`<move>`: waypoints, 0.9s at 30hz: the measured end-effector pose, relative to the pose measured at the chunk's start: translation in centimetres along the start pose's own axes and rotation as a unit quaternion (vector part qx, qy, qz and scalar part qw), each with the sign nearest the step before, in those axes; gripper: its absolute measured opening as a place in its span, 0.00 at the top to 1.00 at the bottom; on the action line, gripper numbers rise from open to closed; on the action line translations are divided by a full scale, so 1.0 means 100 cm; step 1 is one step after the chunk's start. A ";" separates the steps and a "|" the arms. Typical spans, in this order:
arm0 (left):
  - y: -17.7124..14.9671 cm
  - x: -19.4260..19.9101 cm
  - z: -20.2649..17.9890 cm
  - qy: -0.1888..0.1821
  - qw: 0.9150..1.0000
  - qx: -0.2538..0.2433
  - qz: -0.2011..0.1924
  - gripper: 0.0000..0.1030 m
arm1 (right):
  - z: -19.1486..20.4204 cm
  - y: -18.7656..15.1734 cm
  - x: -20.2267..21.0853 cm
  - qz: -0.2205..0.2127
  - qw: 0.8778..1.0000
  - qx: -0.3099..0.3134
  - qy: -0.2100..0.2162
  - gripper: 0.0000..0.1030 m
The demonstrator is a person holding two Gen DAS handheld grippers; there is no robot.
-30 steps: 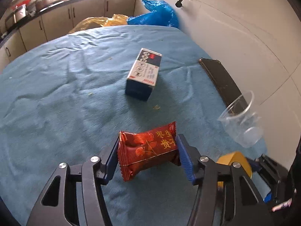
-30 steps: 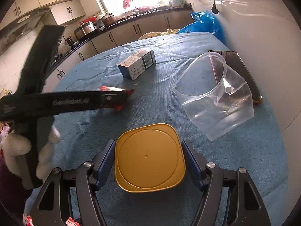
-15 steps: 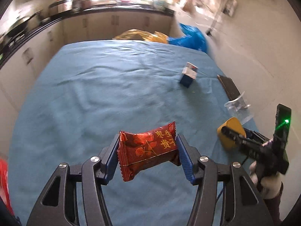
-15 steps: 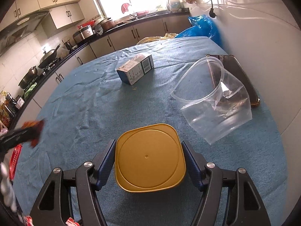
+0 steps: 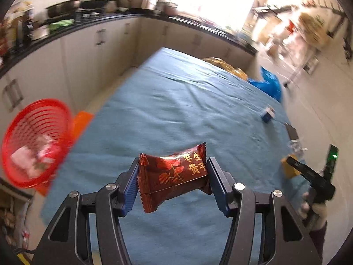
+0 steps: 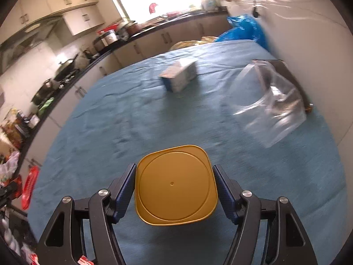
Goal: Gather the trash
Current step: 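Carry the candy packet and yellow tub to the red basket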
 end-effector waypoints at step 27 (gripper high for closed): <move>0.010 0.012 0.223 0.119 0.987 0.084 -0.064 0.44 | 0.339 -0.057 -0.118 0.107 0.961 0.194 0.165 0.29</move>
Point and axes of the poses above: each gripper's, at about its wrist camera, not at the fingertips, and x roughly against the way its jaws point, z to its left, y to its top, the point moved 9 cm from there along -x, roughly the way its jaws point, and after that the axes turned 10 degrees about y, right-handed, at the moved point
